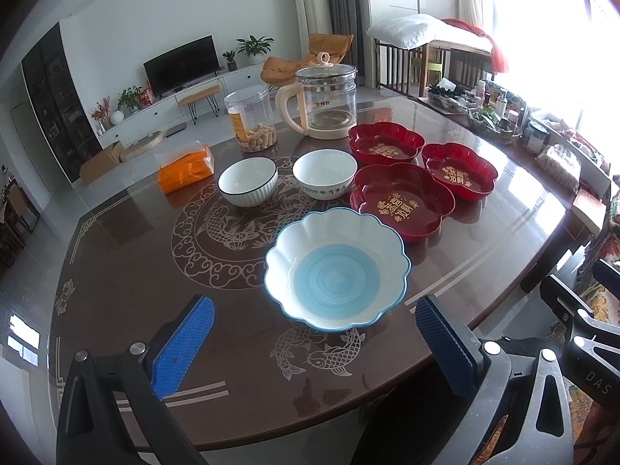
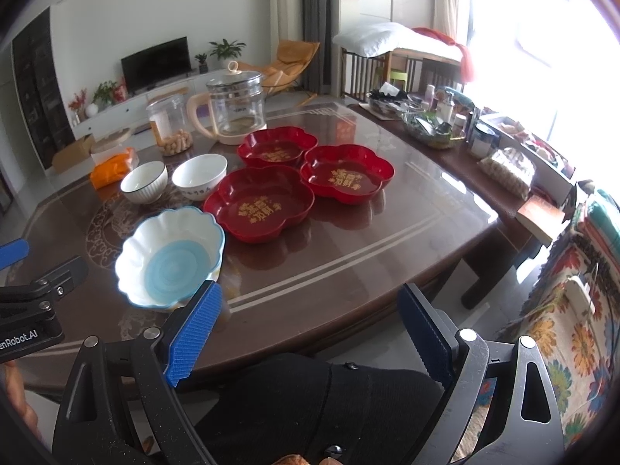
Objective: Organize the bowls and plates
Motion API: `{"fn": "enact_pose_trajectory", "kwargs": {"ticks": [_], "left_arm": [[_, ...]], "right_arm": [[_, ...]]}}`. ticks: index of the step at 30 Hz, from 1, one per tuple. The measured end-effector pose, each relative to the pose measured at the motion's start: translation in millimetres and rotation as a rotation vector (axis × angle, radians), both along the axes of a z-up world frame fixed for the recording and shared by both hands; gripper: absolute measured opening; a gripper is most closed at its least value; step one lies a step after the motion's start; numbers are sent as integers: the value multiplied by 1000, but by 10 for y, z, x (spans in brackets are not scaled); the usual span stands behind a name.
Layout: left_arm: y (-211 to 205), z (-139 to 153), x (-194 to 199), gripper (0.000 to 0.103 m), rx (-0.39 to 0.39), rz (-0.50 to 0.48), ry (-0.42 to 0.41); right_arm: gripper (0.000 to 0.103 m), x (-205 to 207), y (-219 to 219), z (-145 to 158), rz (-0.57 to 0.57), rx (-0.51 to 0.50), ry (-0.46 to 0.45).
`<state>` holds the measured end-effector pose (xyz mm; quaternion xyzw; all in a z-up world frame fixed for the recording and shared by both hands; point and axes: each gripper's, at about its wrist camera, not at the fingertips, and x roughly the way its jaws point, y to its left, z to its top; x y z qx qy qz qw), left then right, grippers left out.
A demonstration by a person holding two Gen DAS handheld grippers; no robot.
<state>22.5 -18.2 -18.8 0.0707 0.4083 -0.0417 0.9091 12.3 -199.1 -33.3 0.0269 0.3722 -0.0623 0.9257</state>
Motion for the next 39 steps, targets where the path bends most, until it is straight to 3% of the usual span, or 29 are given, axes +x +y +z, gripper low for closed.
{"fn": "enact_pose_trajectory", "kwargs": {"ticks": [26,32,39], "left_arm": [[-39,-145,102,103,46,6,30],[55,-187,151,103,-38,-14,69],[57,-157,260,103,-55,-22,38]], "right_arm": [[94,0,11,-2,-3,-9,9],[94,24,-18,-10,-7,-16,-3],[94,62,-112,49,-26,-30,-95]]}}
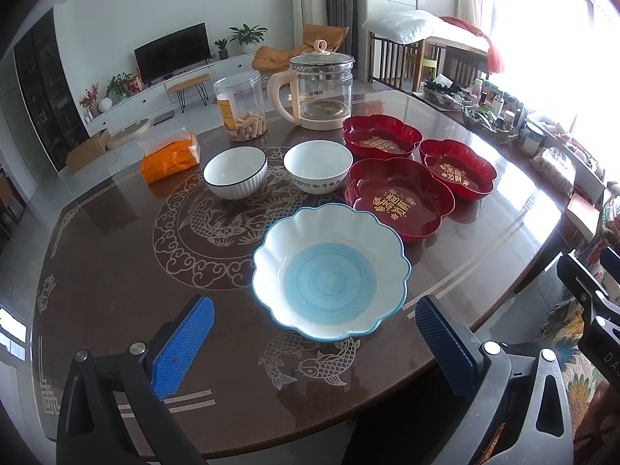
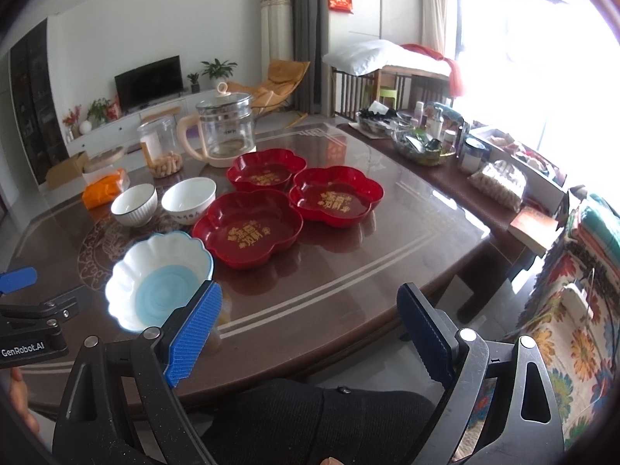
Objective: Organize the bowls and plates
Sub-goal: 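Move the right gripper past the blue bowl toward the red plates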
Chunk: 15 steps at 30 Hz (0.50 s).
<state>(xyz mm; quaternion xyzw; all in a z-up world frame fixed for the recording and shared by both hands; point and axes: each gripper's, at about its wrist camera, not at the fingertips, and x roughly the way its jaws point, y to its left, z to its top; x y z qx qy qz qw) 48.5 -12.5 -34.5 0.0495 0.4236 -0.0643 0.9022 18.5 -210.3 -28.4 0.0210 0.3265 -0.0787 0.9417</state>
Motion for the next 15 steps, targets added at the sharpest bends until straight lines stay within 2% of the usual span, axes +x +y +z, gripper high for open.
{"fn": "enact_pose_trajectory", "kwargs": {"ticks": [4,8,9,12,15], "left_arm": [[-25,-53,127,103,6,3,-4],[42,-131,247,103,-7,20,13],[83,-140,273,103,-10,30,13],[256,-148,315,103,-25,68,3],[454,-157,320,103,-22,112,-10]], "right_arm": [[94,132,-29,-69,78,62,3],[94,242,-69,-113,118,74,-104],[94,325,-76,-162,132,74,-76],[94,588,18,-402,185,118,82],[94,718,153,-651,234,205,156]]}}
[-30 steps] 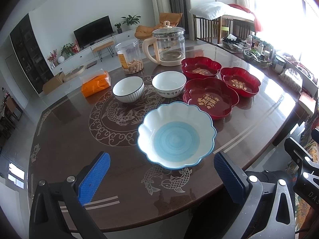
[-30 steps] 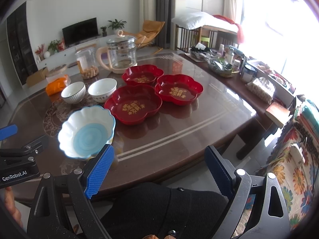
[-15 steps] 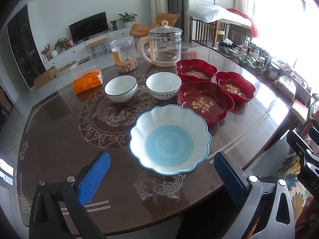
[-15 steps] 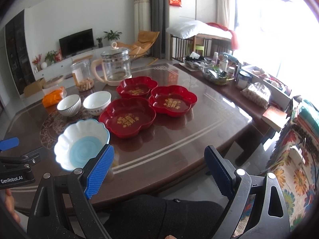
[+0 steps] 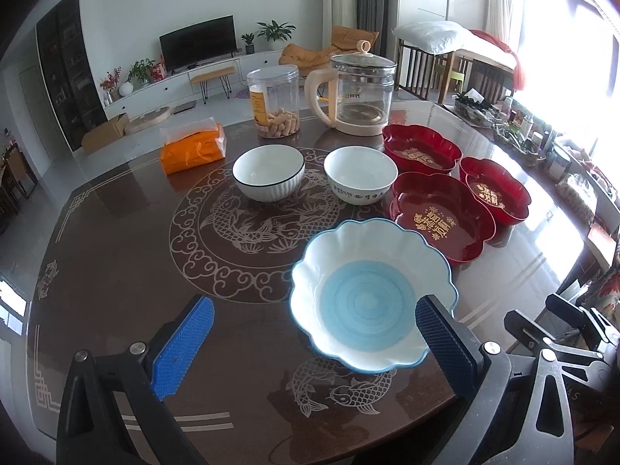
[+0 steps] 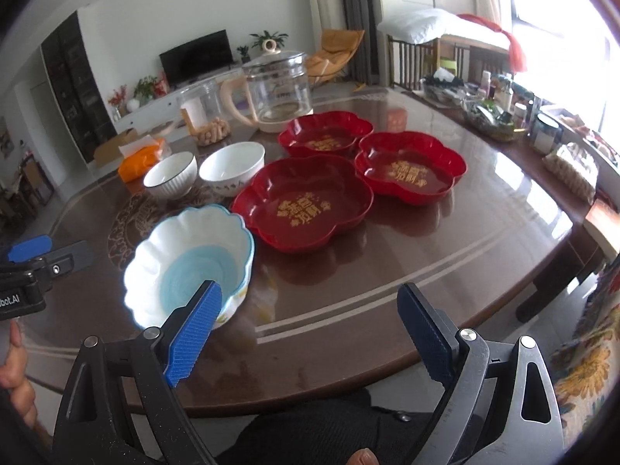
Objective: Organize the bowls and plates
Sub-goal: 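Move the right gripper past the blue bowl toward the red plates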
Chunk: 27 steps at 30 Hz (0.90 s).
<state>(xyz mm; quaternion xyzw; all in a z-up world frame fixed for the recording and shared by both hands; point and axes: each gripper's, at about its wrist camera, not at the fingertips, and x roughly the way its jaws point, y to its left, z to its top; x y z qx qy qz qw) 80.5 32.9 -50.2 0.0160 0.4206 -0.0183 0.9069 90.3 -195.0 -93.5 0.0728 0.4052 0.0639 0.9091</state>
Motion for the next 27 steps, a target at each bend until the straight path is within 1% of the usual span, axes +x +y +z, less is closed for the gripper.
{"fn": "enact_pose_trajectory", "kwargs": {"ticks": [2,3,6,7,13,18,20,23,27], "left_arm": [[121,-10,1,103,-1,28,1],[175,-16,4,103,-8,38,4],[297,-25,-3,103,-26,67,-2],[331,-19,4,103,-31,75,-6],[449,30,19,103,-40,97,-22],[512,38,5,103,-29,108,-26],[547,38,7,103,-33,116,-22],[567,40,19,103,-35,124,-21],[534,51,44,103,-34,120,-22]], "right_arm": [[94,75,100,-144,12,24,52],[94,102,117,-185,12,46,65],[94,159,136,-262,43,156,66],[94,172,176,-293,49,178,72],[94,452,474,-616,68,248,163],[94,482,801,-592,123,206,155],[95,479,883,-588,105,143,161],[95,488,947,-617,84,91,166],[95,554,1036,-658,59,34,202]]}}
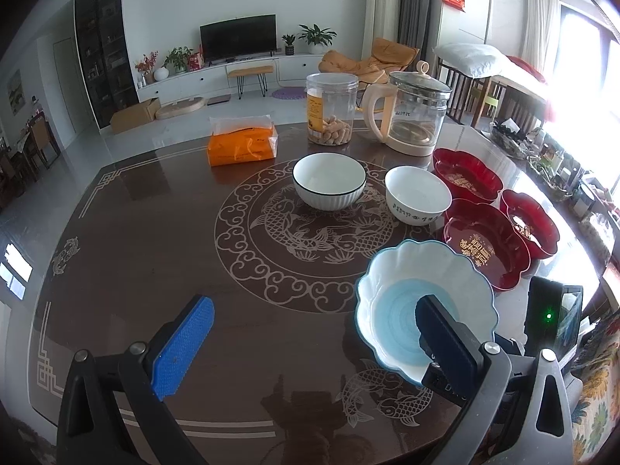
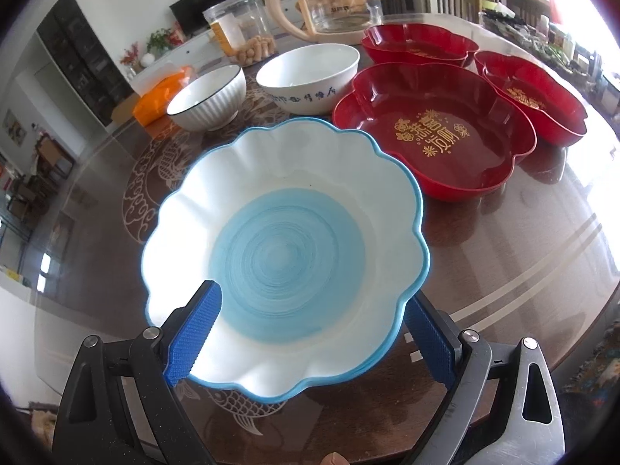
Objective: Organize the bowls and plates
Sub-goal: 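Move the right gripper past the blue bowl toward the red plates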
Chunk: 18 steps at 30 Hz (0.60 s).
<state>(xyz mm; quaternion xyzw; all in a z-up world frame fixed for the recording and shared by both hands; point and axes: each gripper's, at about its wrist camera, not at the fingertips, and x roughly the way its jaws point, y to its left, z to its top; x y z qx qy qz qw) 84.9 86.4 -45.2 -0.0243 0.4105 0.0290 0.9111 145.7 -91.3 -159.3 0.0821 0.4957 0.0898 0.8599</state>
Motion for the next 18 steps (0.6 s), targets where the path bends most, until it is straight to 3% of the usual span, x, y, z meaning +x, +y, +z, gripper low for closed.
{"fn": "enact_pose_trajectory", "kwargs": {"ticks": [6,11,14,18], "left_arm": [[-34,27,31,103,2,2,-1],[-29,34,83,103,-10,6,9],[-140,22,147,103,-30,-36,13],[-466,-22,308,103,-44,-112,25]], "right_arm": [[95,95,338,-53,169,-25,-45],[94,103,434,-83,255,74,-49],[94,-41,32,44,174,101,-77],[94,-111,-854,238,-67,80,-128]]}}
